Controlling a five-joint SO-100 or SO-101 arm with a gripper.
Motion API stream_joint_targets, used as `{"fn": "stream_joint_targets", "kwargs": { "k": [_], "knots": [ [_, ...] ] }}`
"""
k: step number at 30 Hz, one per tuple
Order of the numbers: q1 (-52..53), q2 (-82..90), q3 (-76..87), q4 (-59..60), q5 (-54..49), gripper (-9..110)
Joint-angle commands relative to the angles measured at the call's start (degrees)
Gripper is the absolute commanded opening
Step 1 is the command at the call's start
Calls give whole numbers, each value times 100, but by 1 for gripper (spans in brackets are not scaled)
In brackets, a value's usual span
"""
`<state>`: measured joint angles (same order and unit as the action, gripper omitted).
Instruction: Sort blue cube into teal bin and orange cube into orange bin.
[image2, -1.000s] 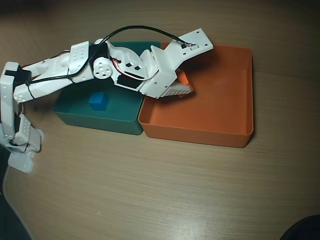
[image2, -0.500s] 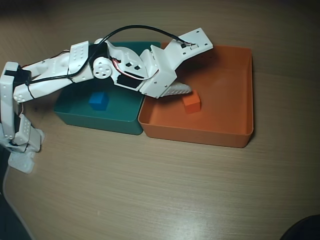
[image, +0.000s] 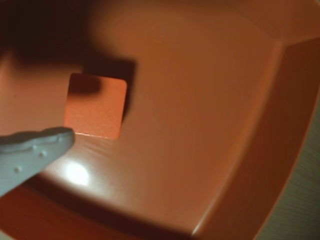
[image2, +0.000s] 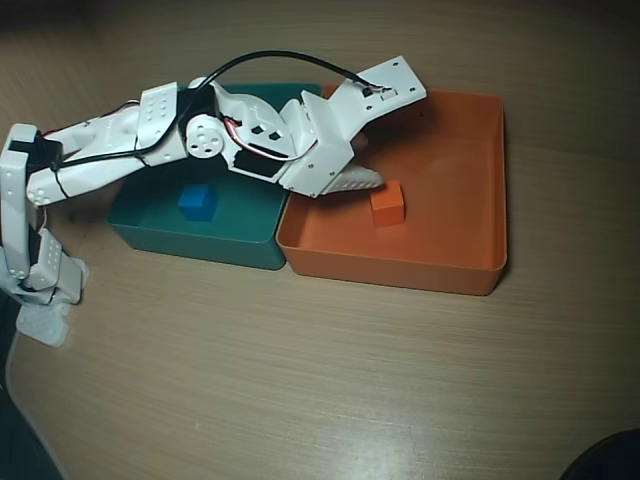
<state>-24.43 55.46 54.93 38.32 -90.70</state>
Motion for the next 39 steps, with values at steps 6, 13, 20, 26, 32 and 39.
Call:
{"fn": "stream_joint_targets", "kwargs": {
  "k": [6, 13, 20, 26, 32, 39],
  "knots": [
    [18, 246, -475, -97, 53, -7],
    [62, 1028, -35, -9, 53, -3],
    [396, 3103, 1872, -9, -35, -3],
    [1151, 5379, 3999, -9, -44, -3],
    [1854, 7541, 6223, -70, -53, -2],
    [2188, 10002, 8745, -97, -53, -3]
  ]
}}
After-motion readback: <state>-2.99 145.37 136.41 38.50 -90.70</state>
